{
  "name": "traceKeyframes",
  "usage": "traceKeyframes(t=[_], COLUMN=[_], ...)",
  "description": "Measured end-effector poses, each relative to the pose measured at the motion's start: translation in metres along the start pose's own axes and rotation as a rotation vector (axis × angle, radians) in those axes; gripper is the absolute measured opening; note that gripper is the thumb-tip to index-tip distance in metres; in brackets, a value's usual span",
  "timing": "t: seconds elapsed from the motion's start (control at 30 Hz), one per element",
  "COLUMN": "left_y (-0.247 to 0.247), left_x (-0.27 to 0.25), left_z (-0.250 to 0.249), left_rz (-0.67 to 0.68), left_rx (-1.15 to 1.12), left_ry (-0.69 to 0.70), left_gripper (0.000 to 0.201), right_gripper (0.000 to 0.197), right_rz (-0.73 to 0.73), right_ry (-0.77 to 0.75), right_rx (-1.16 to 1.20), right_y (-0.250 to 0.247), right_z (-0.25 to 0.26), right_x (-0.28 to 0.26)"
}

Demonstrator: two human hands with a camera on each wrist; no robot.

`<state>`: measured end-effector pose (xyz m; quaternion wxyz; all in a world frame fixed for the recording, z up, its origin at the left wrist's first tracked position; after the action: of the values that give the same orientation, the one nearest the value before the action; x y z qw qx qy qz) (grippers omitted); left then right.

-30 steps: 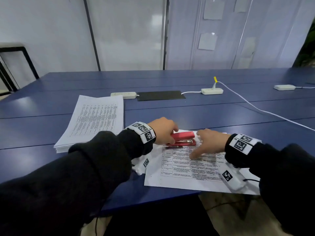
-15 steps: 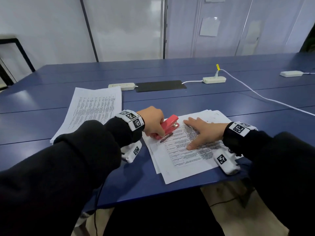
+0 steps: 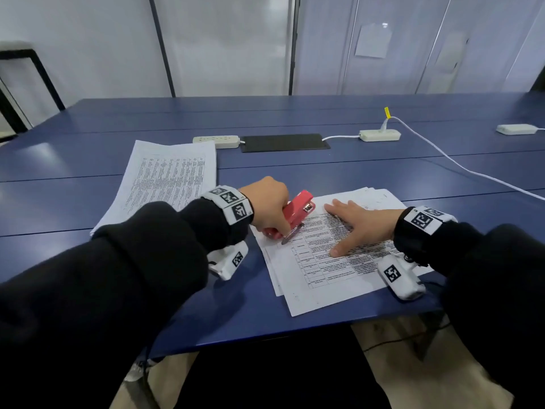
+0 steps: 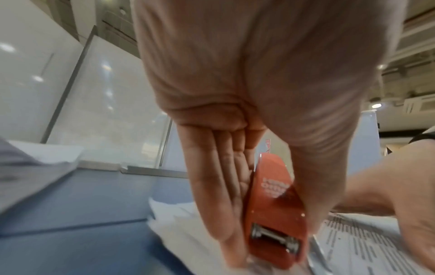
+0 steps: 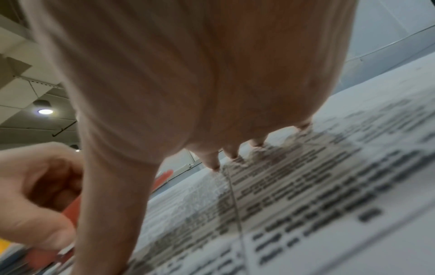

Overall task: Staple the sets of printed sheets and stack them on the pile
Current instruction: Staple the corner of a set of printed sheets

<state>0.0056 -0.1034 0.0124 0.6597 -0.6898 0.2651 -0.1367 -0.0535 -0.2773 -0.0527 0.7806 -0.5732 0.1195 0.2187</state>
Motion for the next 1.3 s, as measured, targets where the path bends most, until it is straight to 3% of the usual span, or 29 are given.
traceKeyframes(t=[0.27, 0.43, 0.6, 0.8, 0.97, 1.13, 1.3], left_y=[0.007, 0.014, 0.009, 0.017, 0.013, 0.026, 0.026], left_x=[0.002, -0.005, -0.005, -0.011, -0.013, -0.017, -0.018], left_z=[0.0, 0.006, -0.006, 0.006, -0.001, 0.018, 0.014], left_rz=[0.002, 0.154, 0.075, 0.145, 0.099, 0.241, 0.219], left_rx=[0.115, 0.063, 0.151, 0.117, 0.153, 0.014, 0.103], left_ry=[0.056, -0.028, 0.086, -0.09, -0.023, -0.174, -0.072], left_gripper=[0.029, 0.016, 0.023, 0.021, 0.02, 0.018, 0.019], right_gripper=[0.129, 0.129, 0.129, 0.127, 0.133, 0.135, 0.137], right_rz=[0.026, 0.043, 0.036, 0.037, 0.045, 0.041, 0.044], right_ry=[0.001, 0.007, -0.006, -0.002, -0.007, -0.004, 0.004], right_rx=[-0.007, -0.019, -0.001, -0.003, 0.004, -0.03, -0.035], right_y=[0.001, 0.002, 0.003, 0.004, 0.005, 0.006, 0.005], right_z=[-0.001, 0.001, 0.003, 0.003, 0.003, 0.002, -0.001], right_x=[0.001, 0.001, -0.001, -0.003, -0.001, 0.002, 0.003])
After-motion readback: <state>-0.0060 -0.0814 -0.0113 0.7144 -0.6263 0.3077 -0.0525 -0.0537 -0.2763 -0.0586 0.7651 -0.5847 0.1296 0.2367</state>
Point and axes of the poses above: each hand's wrist, its own x-axis towards the middle knuckle, its own y-axis out of the palm, z = x × y, the point moved 9 cm from there along x, towards the middle knuckle, and after that the axes turned 9 degrees about -y, right-handed, at the moved point
